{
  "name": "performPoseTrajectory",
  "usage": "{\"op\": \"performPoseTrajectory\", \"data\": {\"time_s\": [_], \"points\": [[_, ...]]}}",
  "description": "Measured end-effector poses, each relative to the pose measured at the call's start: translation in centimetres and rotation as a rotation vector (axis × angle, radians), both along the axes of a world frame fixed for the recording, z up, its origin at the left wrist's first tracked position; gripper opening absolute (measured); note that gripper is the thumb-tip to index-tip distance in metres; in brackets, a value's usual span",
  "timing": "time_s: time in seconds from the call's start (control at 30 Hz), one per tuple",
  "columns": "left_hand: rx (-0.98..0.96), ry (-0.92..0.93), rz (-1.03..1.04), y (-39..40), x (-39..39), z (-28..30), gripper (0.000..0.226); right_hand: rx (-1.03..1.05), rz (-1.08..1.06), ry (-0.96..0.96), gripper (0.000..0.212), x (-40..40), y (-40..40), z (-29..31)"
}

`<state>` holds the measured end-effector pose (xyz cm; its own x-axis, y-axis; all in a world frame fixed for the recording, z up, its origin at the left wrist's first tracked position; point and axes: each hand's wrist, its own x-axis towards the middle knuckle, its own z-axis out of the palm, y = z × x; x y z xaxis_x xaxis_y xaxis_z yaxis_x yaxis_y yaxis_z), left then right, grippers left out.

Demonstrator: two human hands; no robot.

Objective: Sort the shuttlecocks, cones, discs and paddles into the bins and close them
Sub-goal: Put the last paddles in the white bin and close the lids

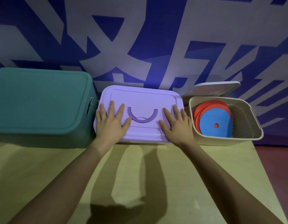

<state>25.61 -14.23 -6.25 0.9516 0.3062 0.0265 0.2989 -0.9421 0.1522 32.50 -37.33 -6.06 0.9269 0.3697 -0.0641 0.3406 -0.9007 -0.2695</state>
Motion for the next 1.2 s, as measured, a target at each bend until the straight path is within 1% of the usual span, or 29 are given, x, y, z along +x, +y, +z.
{"op": "performPoseTrajectory", "data": {"time_s": [0.1,0.23,0.4,0.5,0.57,0.63,0.7,0.77,0.83,0.9,0.97,1.03,1.2], "points": [[-0.009,0.052,-0.001,-0.3,-0.1,-0.1,0.070,0.007,0.000,-0.004,0.069,-0.5,0.1,-0.3],[-0.001,0.083,-0.010,-0.5,-0.7,-0.5,0.068,-0.012,0.043,-0.020,0.073,-0.2,-0.2,-0.8],[0.083,0.182,-0.028,-0.7,-0.1,0.3,0.065,-0.049,0.031,-0.045,0.073,0.2,-0.1,-0.3],[0.116,0.257,-0.057,-0.4,0.4,1.2,0.067,-0.140,0.042,-0.062,0.067,0.6,0.4,0.7],[0.126,0.281,-0.071,0.0,1.0,2.3,0.066,-0.178,0.059,-0.081,0.057,0.8,0.8,1.6],[0.118,0.211,-0.110,0.0,1.3,3.5,0.057,-0.147,0.044,-0.129,0.050,0.6,1.1,2.6],[0.073,0.069,-0.168,-0.5,1.5,4.6,0.047,-0.051,0.026,-0.208,0.043,0.2,0.8,3.7],[0.016,-0.092,-0.252,-1.8,1.6,5.8,0.048,0.084,0.013,-0.278,0.038,-0.3,-0.2,4.6],[-0.034,-0.258,-0.347,-3.6,1.8,7.3,0.053,0.203,0.004,-0.334,0.040,-0.7,-1.8,5.2],[-0.029,-0.375,-0.407,-5.5,2.5,8.7,0.048,0.266,-0.001,-0.378,0.040,-0.6,-3.7,5.7],[-0.020,-0.435,-0.452,-7.8,3.3,9.8,0.044,0.319,-0.008,-0.433,0.038,-0.1,-5.9,6.5],[0.004,-0.468,-0.475,-10.1,4.4,10.4,0.043,0.327,0.008,-0.493,0.041,1.0,-8.4,7.4],[0.081,-0.564,-0.438,-16.5,7.6,10.8,0.040,0.334,0.060,-0.566,0.042,5.3,-15.0,8.9]]}}
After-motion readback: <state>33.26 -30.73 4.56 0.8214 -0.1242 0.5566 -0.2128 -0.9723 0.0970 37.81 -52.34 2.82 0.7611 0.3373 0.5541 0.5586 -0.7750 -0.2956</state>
